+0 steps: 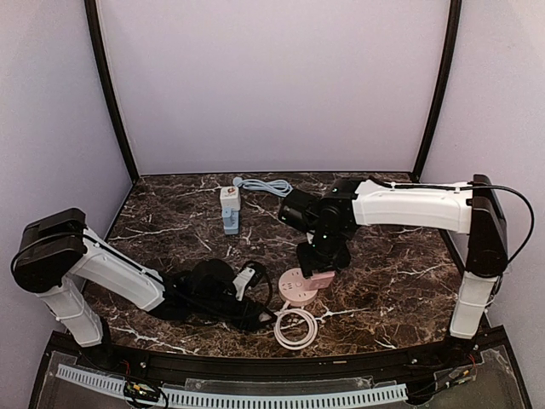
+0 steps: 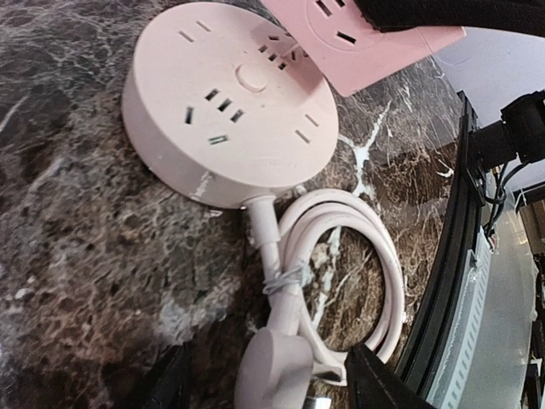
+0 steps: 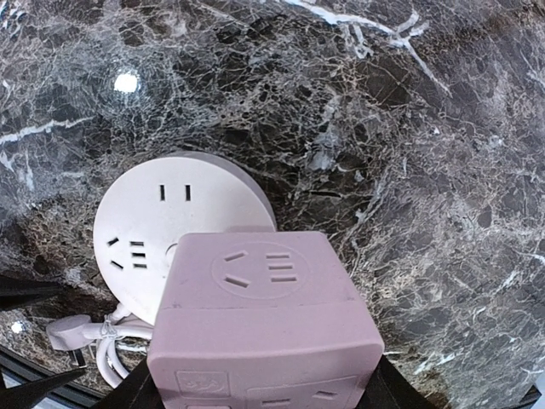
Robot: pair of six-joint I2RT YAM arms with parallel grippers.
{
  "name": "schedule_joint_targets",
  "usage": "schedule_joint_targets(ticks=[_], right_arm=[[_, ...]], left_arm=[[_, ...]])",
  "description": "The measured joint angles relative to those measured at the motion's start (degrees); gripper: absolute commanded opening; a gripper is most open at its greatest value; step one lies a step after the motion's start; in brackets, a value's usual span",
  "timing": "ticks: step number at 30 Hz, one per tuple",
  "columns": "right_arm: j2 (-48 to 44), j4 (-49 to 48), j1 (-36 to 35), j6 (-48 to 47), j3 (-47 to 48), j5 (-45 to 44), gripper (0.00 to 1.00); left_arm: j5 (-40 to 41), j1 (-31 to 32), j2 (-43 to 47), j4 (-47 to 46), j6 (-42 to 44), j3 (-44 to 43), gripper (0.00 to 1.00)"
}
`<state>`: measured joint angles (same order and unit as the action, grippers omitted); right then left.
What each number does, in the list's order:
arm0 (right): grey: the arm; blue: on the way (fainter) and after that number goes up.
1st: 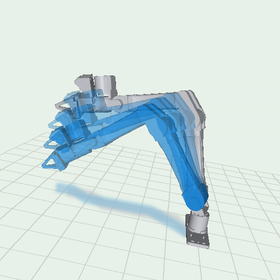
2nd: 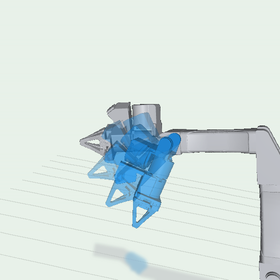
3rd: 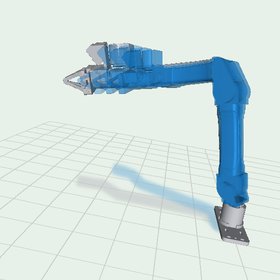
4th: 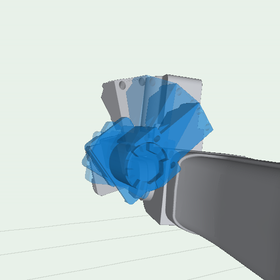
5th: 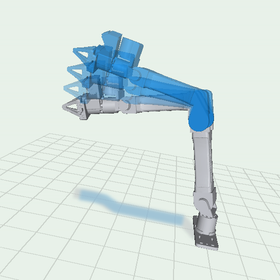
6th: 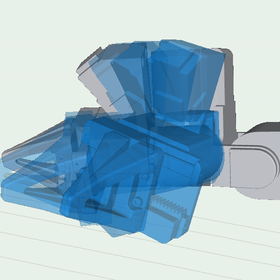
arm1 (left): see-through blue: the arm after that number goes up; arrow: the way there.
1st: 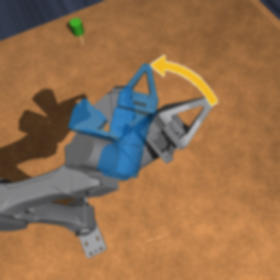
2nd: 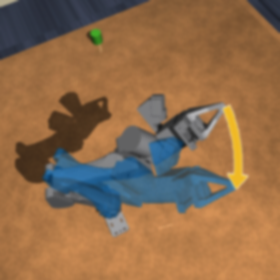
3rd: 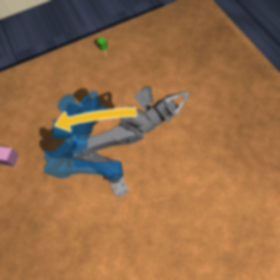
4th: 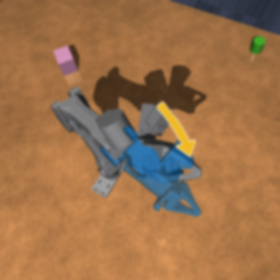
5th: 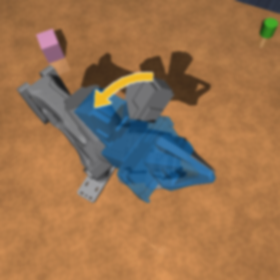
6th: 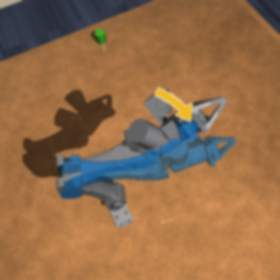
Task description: Insert the plug
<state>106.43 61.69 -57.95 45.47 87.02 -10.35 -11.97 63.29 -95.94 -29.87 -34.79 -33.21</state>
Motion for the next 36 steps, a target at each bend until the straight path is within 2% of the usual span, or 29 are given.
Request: schedule_joint_targets(ticks=[15,36], right_arm=[[1.68,1.07,0.11,-5.51,2.38,0.81,0.00],[3.39,0.09,0.37,-7.63,2.91,2.58,0.00]], left_arm=[[13.86,0.00,14.51,6.43,2.71,5.73,0.67],[17.68,0.00,15.56,7.32,3.74,7.06,0.67]])
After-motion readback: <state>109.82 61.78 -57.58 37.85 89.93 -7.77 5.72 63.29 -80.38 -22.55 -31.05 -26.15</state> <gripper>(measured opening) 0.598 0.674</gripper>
